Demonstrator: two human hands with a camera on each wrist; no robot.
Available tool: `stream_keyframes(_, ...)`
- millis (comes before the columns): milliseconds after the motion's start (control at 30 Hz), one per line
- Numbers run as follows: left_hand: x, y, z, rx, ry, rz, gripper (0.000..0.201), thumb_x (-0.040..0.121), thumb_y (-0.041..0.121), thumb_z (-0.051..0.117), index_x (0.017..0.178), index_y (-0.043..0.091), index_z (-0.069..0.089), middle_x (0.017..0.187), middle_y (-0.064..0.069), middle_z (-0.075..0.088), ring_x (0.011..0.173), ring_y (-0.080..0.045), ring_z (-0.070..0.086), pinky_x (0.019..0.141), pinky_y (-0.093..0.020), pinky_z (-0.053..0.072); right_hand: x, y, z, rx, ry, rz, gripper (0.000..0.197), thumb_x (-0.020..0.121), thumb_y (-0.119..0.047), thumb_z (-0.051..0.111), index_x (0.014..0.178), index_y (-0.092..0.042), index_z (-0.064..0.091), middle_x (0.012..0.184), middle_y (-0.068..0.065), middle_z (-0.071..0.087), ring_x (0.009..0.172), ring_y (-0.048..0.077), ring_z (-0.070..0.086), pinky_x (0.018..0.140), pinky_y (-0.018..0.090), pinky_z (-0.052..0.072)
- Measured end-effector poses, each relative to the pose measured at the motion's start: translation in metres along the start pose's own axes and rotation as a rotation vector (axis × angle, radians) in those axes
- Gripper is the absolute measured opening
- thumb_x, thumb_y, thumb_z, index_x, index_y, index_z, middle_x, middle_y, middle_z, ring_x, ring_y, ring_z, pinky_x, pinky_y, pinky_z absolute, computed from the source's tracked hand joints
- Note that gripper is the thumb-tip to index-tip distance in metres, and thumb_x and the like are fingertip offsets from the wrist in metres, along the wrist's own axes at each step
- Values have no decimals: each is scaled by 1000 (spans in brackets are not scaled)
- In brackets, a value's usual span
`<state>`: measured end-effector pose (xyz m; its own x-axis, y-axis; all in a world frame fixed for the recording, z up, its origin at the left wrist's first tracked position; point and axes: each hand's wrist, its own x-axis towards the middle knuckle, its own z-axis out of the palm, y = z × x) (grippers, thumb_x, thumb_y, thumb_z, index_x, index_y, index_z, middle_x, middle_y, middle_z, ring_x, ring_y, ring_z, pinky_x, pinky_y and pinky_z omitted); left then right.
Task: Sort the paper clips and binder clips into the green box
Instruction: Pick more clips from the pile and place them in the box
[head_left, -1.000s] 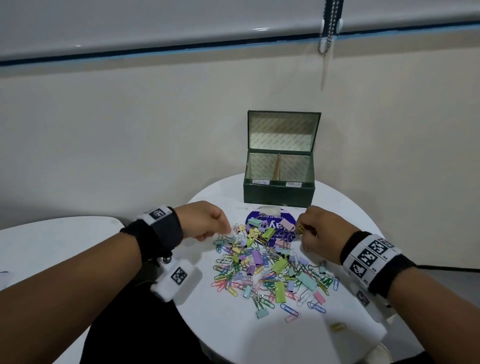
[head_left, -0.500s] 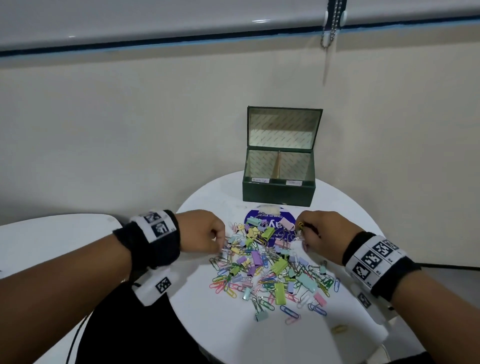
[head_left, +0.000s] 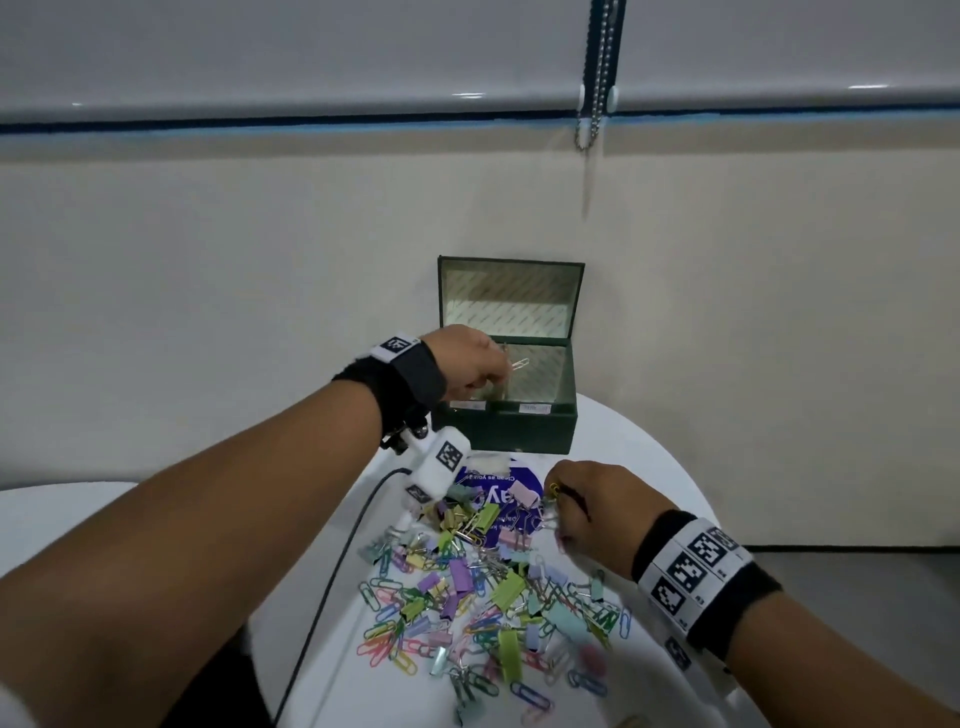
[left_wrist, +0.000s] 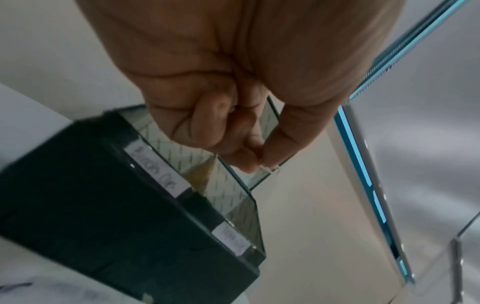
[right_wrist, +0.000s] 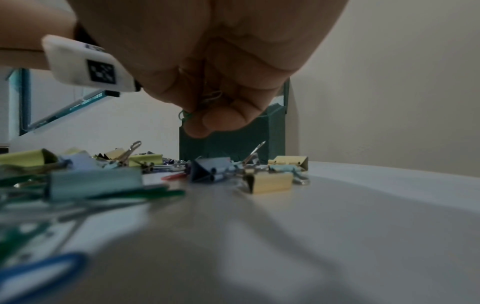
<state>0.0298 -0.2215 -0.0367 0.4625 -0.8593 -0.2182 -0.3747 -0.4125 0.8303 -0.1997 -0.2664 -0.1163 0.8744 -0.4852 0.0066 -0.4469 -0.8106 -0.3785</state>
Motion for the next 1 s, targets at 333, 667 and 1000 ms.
stream_keyframes(333, 13, 17, 18, -318, -23, 10, 53, 97, -3, 44, 143, 24, 44, 118, -5, 54, 104, -22, 55, 91, -52, 54, 7, 2, -5, 55, 91, 1, 22, 102, -16, 41, 108, -21, 62, 101, 0, 64, 87, 19, 60, 80, 28, 49)
stream_keyframes(667, -94, -73, -22, 684, -36, 91, 18, 89, 19, 63, 101, 30, 72, 104, 9, 69, 93, -9, 62, 86, -23, 48, 98, -8, -62, -127, 129, 93, 40, 97, -13, 53, 136, -18, 55, 140, 12, 55, 121, 28, 56, 99, 31, 46)
stream_keyframes(1000, -108, -118, -7, 873, -81, -2, 12, 86, 24, 60, 94, 27, 68, 92, 6, 67, 88, -16, 60, 84, -33, 53, 63, -80, -2, -343, -390, -243, 18, 94, -21, 55, 96, -19, 73, 97, 0, 71, 89, 20, 65, 82, 35, 55)
